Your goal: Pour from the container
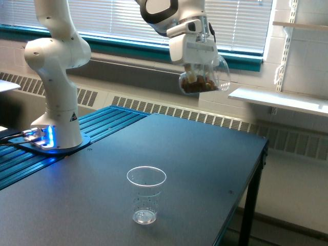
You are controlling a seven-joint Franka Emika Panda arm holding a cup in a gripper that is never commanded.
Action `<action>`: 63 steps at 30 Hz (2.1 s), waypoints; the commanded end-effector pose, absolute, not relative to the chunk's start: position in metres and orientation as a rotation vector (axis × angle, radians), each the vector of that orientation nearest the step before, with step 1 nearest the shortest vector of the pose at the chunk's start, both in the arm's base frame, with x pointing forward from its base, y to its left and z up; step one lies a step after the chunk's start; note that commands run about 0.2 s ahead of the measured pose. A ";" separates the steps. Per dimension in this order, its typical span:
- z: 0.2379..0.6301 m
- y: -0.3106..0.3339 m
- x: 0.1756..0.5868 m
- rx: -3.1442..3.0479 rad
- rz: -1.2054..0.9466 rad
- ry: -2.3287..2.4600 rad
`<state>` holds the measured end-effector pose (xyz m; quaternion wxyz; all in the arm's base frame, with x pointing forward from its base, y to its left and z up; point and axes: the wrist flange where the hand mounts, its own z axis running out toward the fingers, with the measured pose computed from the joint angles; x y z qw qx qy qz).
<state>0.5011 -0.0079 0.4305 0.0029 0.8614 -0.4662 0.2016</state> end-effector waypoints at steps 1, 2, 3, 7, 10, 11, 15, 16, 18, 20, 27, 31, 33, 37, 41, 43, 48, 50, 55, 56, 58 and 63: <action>0.434 -0.023 0.497 2.600 0.617 -1.614; 0.434 -0.024 0.497 2.593 0.611 -1.623; 0.434 -0.026 0.497 2.585 0.605 -1.634; 0.433 -0.030 0.497 2.548 0.584 -1.673; 0.433 -0.034 0.497 2.518 0.563 -1.696; 0.433 -0.035 0.497 2.507 0.556 -1.702; 0.430 -0.038 0.496 2.484 0.531 -1.729; 0.430 -0.039 0.495 2.480 0.522 -1.737; 0.428 -0.039 0.495 2.473 0.507 -1.755; 0.426 -0.039 0.494 2.454 0.493 -1.768; 0.421 -0.037 0.490 2.390 0.440 -1.811; 0.417 -0.038 0.489 2.363 0.416 -1.824; 0.415 -0.039 0.489 2.351 0.406 -1.830; 0.411 -0.040 0.488 2.326 0.393 -1.841; 0.405 -0.044 0.489 2.311 0.383 -1.847; 0.405 -0.046 0.490 2.304 0.373 -1.849; 0.403 -0.052 0.492 2.283 0.360 -1.853; 0.402 -0.056 0.493 2.274 0.358 -1.856; 0.401 -0.064 0.495 2.248 0.353 -1.872; 0.401 -0.066 0.496 2.242 0.355 -1.872; 0.400 -0.070 0.497 2.234 0.356 -1.876; 0.399 -0.078 0.498 2.210 0.353 -1.889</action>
